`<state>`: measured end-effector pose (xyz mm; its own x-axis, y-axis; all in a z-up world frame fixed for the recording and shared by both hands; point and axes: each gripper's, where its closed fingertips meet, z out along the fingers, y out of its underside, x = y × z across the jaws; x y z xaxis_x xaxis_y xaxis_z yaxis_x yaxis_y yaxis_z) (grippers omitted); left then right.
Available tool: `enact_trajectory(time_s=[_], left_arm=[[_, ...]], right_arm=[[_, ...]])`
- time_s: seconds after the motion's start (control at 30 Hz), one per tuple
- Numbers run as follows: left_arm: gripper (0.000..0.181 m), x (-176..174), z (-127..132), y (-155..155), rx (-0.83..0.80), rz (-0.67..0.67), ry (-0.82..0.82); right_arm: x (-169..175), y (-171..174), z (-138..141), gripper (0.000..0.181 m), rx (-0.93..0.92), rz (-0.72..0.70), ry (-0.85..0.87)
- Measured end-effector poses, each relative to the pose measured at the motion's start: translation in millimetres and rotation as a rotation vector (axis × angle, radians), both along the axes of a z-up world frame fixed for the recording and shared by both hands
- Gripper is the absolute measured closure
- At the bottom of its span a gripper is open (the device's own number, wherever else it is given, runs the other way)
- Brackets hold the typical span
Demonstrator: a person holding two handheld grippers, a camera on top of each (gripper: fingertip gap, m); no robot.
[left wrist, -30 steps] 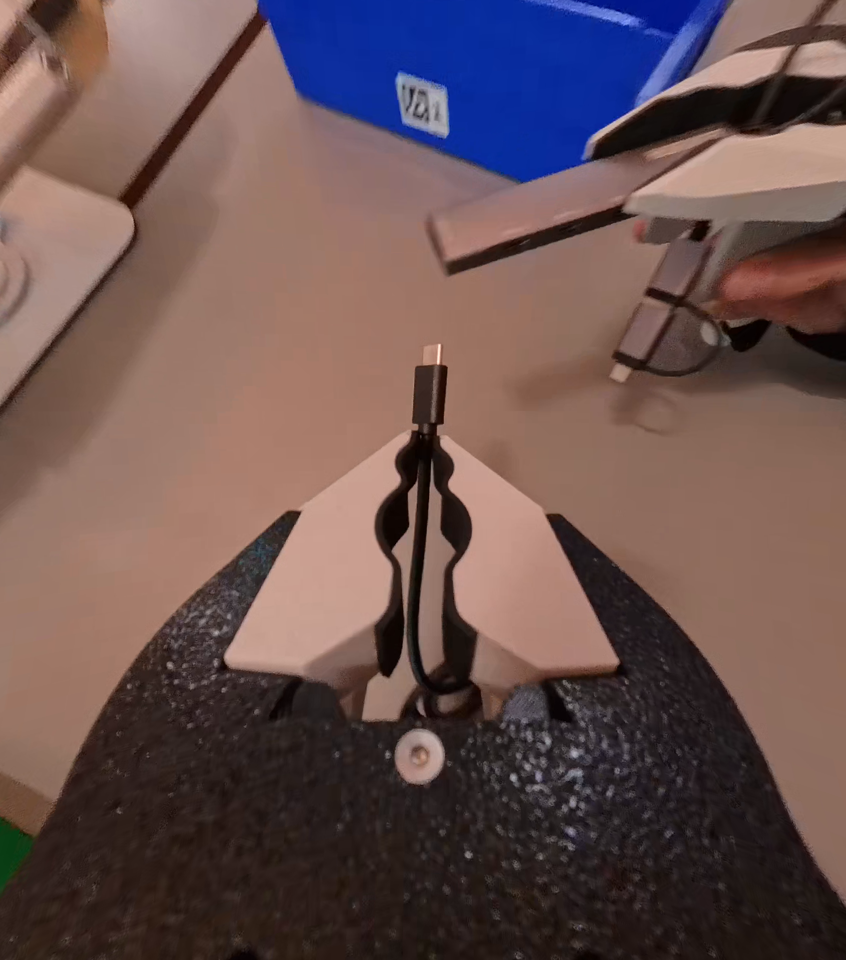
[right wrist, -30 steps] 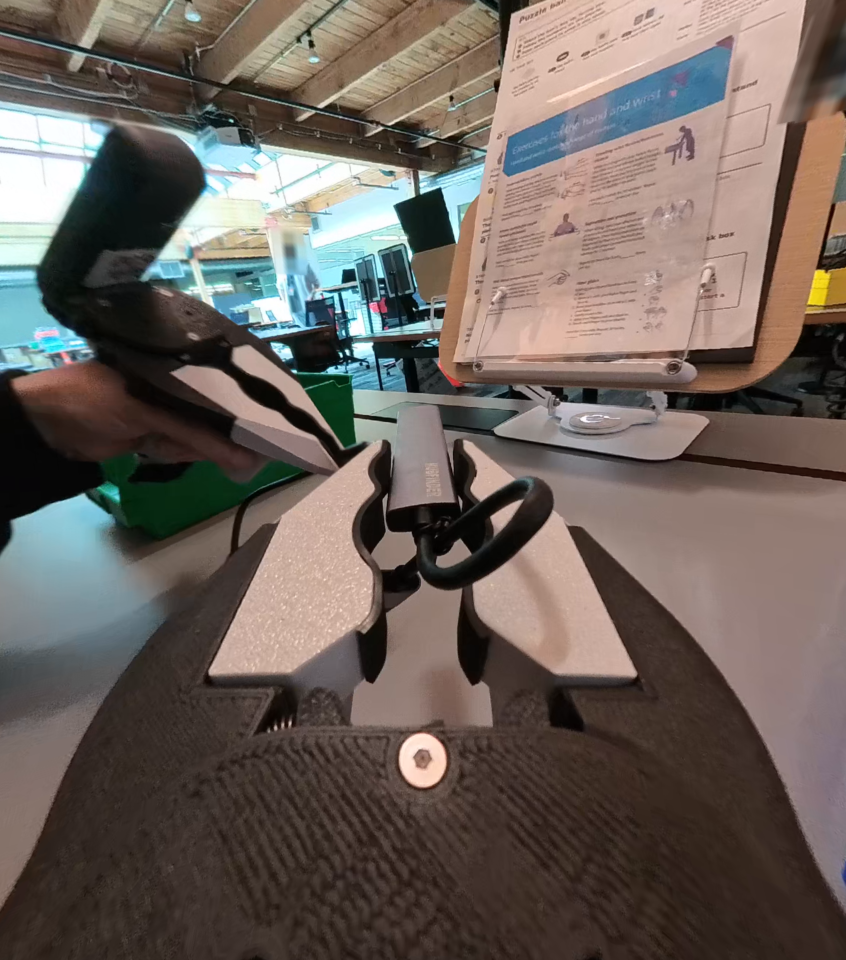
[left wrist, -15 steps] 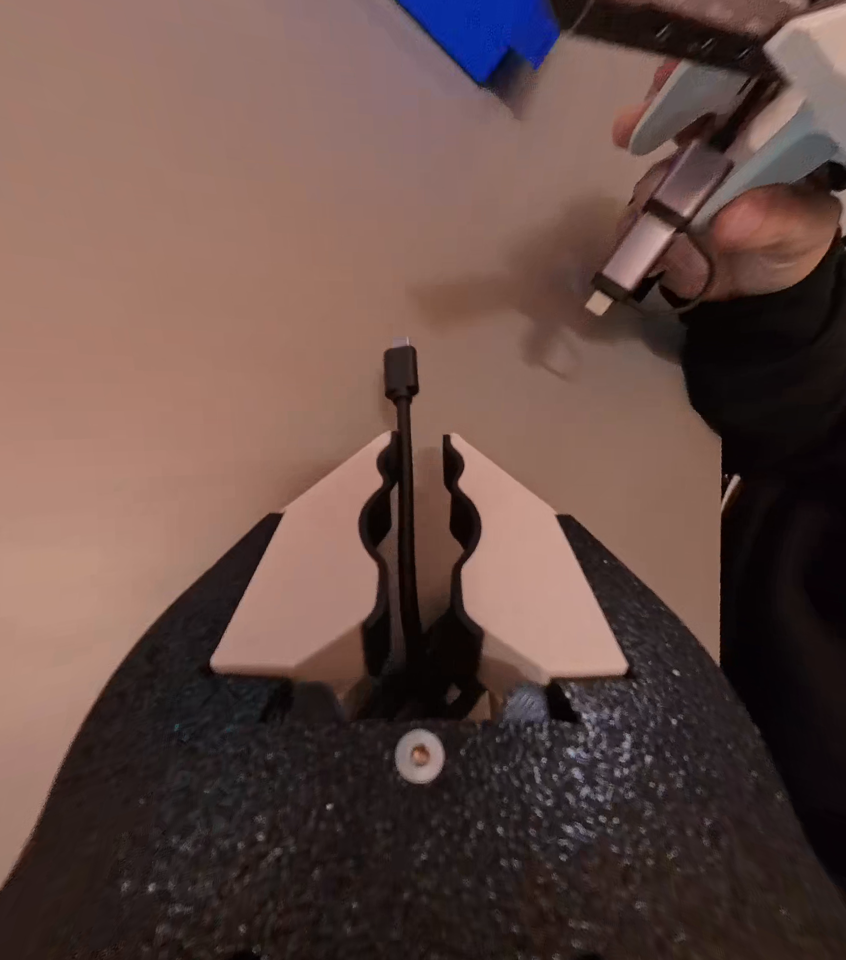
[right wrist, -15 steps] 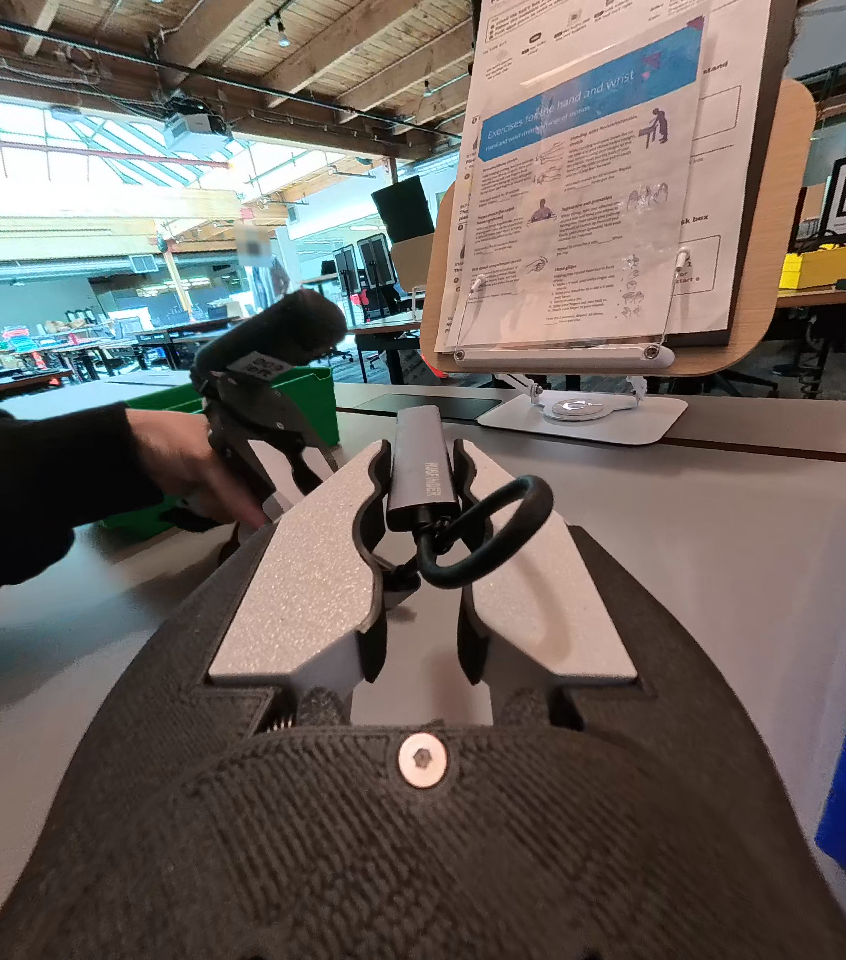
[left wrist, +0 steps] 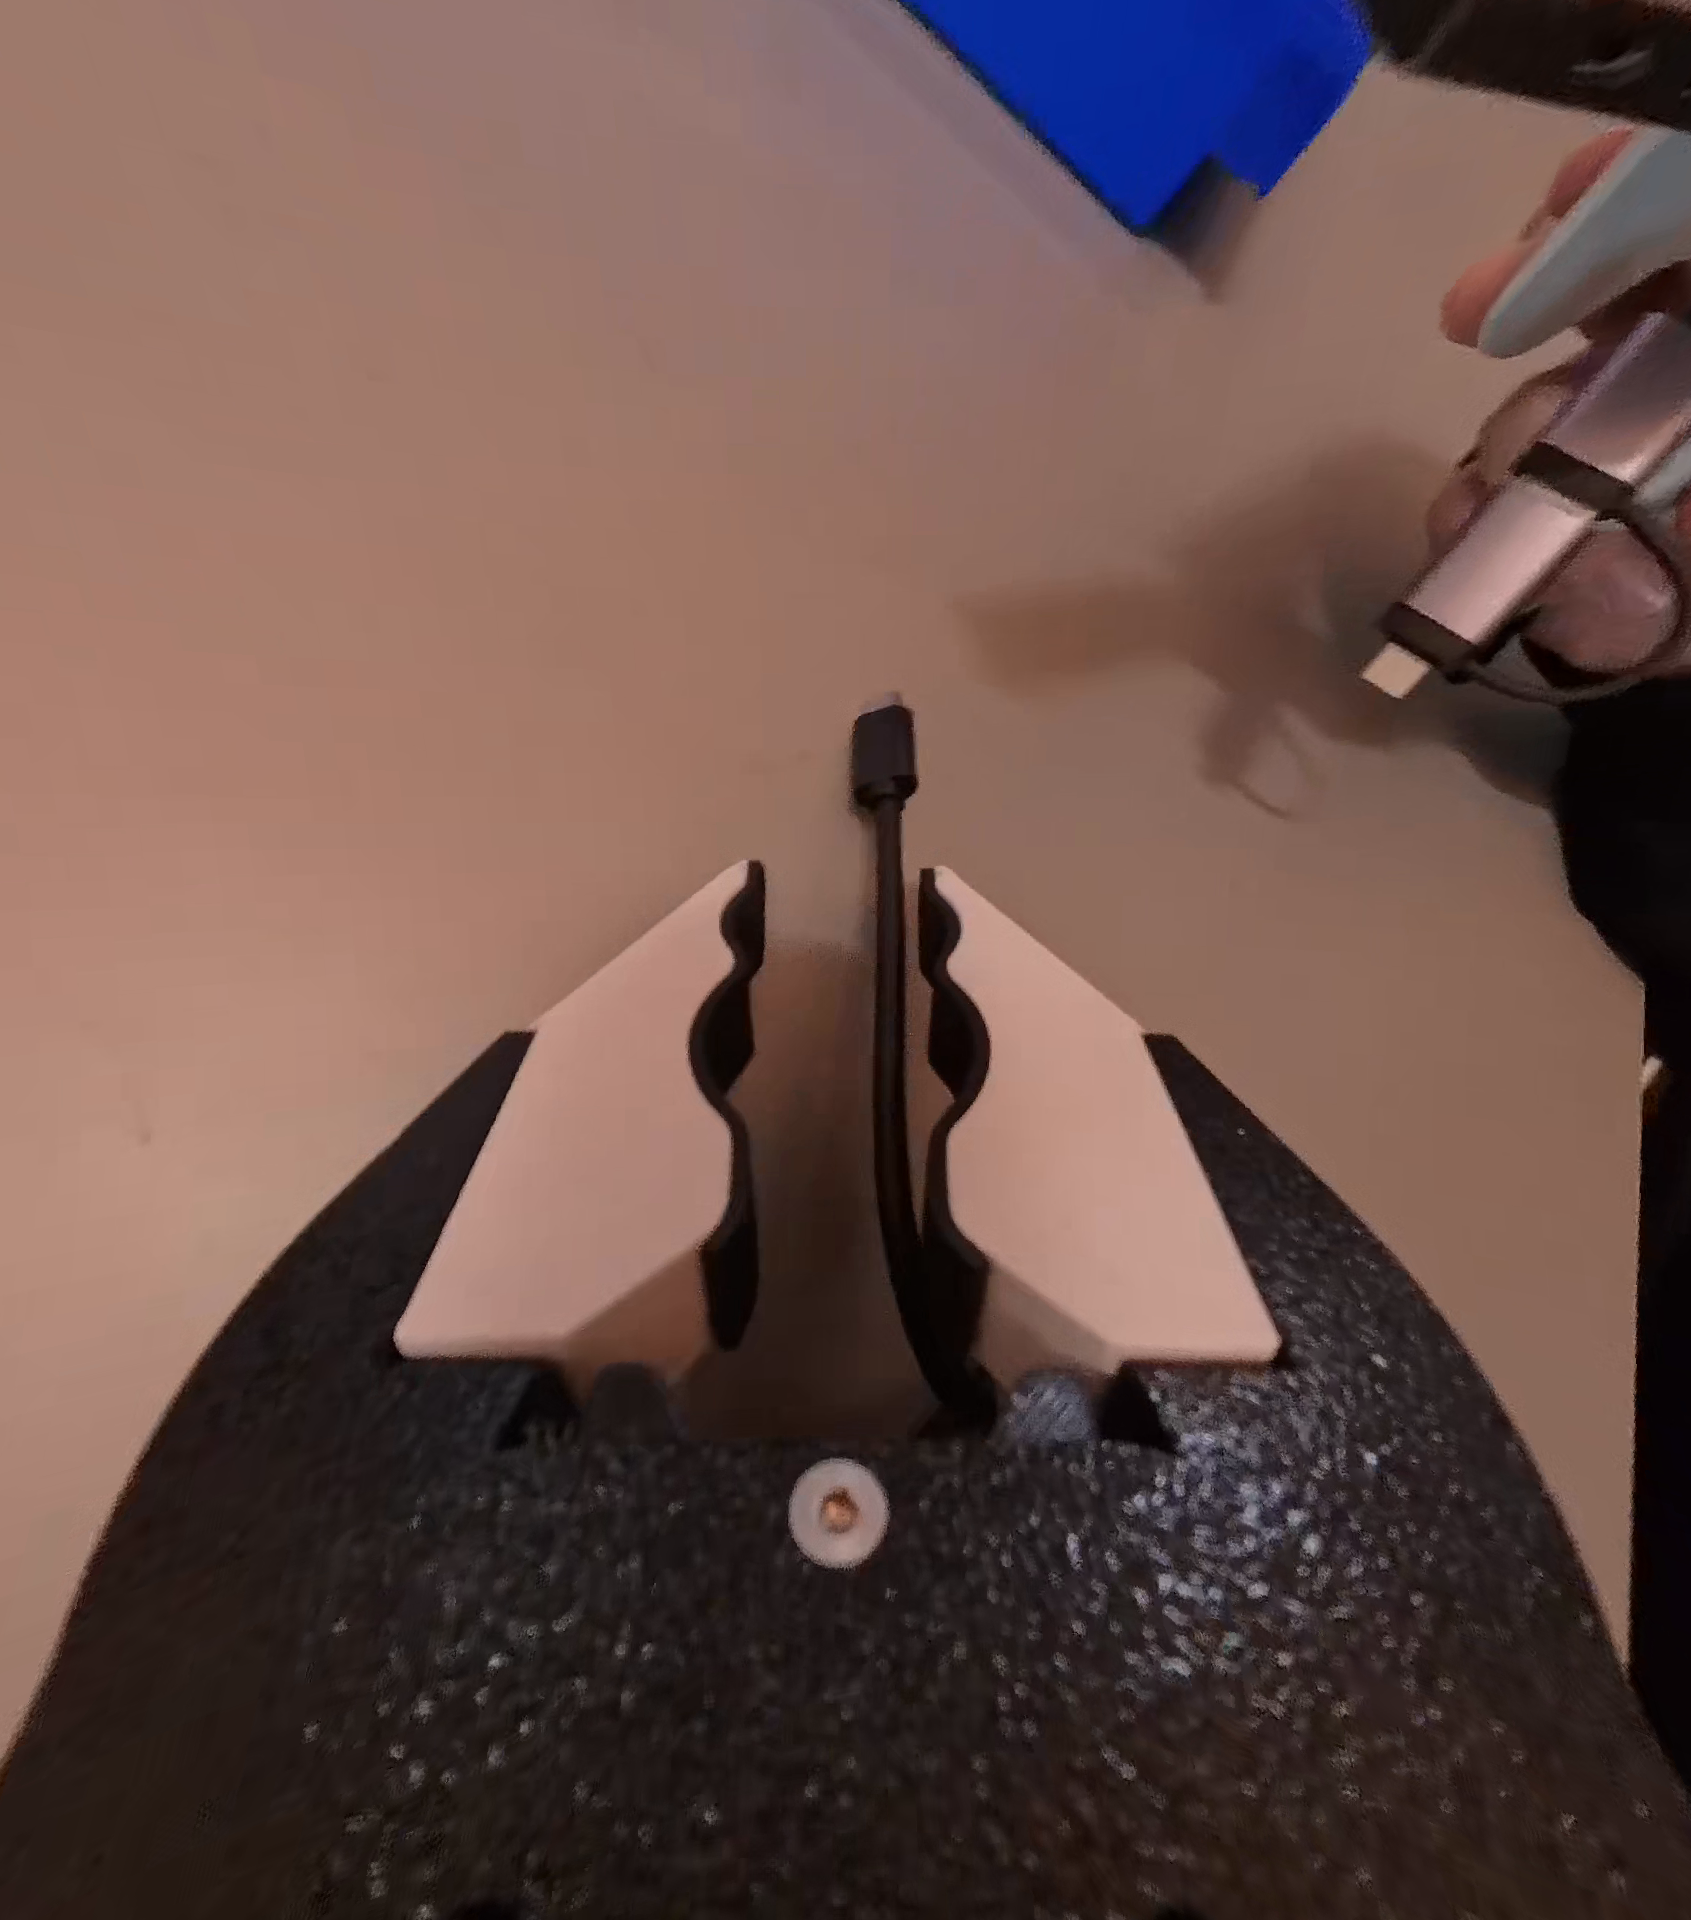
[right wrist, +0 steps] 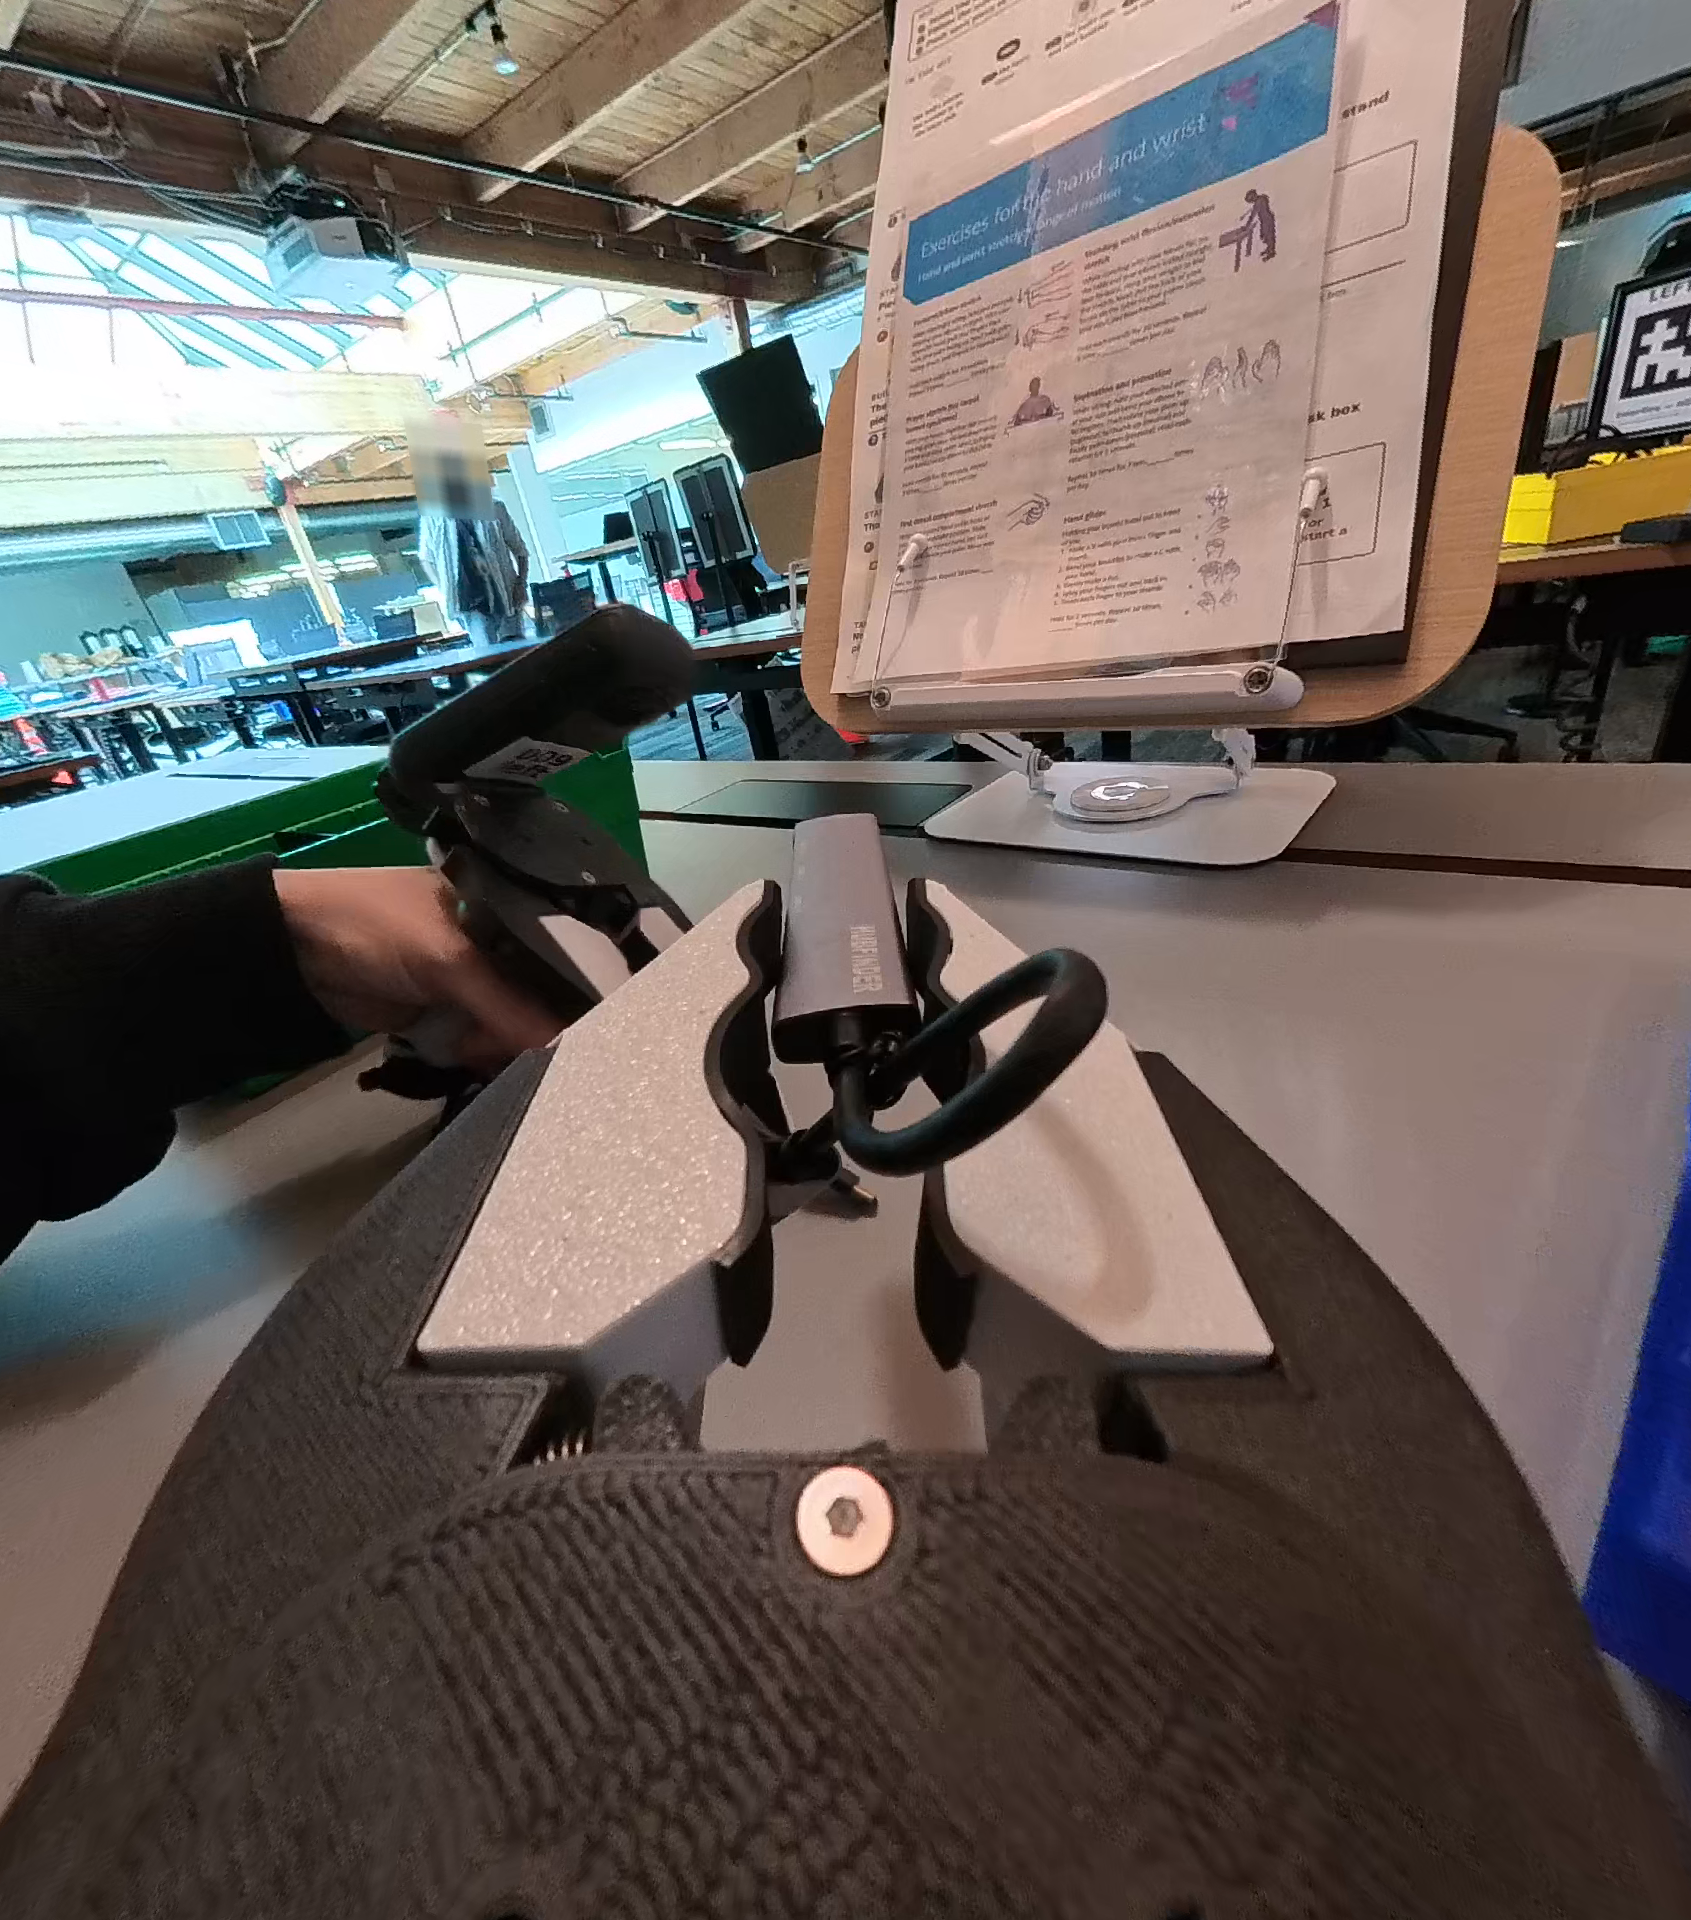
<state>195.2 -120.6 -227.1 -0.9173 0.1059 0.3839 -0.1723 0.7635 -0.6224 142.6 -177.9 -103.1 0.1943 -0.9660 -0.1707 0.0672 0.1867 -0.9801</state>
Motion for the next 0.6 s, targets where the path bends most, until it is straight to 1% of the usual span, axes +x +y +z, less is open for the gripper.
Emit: enact_trajectory(time_s=[0.1, 0.17, 0.27, 0.3, 0.33, 0.4, 0.47, 0.53, 0.6], left_arm=[[0.156, -6, 5, -5, -0.018, 0.015, 0.082], [0.157, -5, 5, -7, -0.017, 0.053, 0.121], [0.164, -7, 5, -8, -0.01, 0.071, 0.167], [0.168, -7, 4, -8, -0.007, 0.07, 0.172], [0.178, -8, 4, -7, -0.008, 0.064, 0.173], [0.179, -9, 5, -7, -0.024, 0.057, 0.145], [0.179, -8, 9, -6, -0.073, 0.044, 0.061], [0.18, -7, 22, -4, -0.136, 0.059, -0.021], [0.18, -7, 43, 1, -0.189, 0.114, -0.101]], right_arm=[[0, 0, 0, 0.159, -0.002, 0.002, 0.001], [0, 0, -1, 0.159, -0.001, 0.002, 0.002], [0, 0, -1, 0.159, -0.001, 0.001, 0.005], [0, 0, -1, 0.159, -0.001, 0.001, 0.005], [0, 0, -2, 0.159, 0.0, 0.001, 0.007], [0, 0, -2, 0.159, 0.001, 0.0, 0.007], [0, -1, -2, 0.159, 0.009, 0.002, 0.008], [0, -1, -2, 0.158, 0.024, 0.007, 0.007], [0, -2, -2, 0.158, 0.036, 0.005, 0.006]])
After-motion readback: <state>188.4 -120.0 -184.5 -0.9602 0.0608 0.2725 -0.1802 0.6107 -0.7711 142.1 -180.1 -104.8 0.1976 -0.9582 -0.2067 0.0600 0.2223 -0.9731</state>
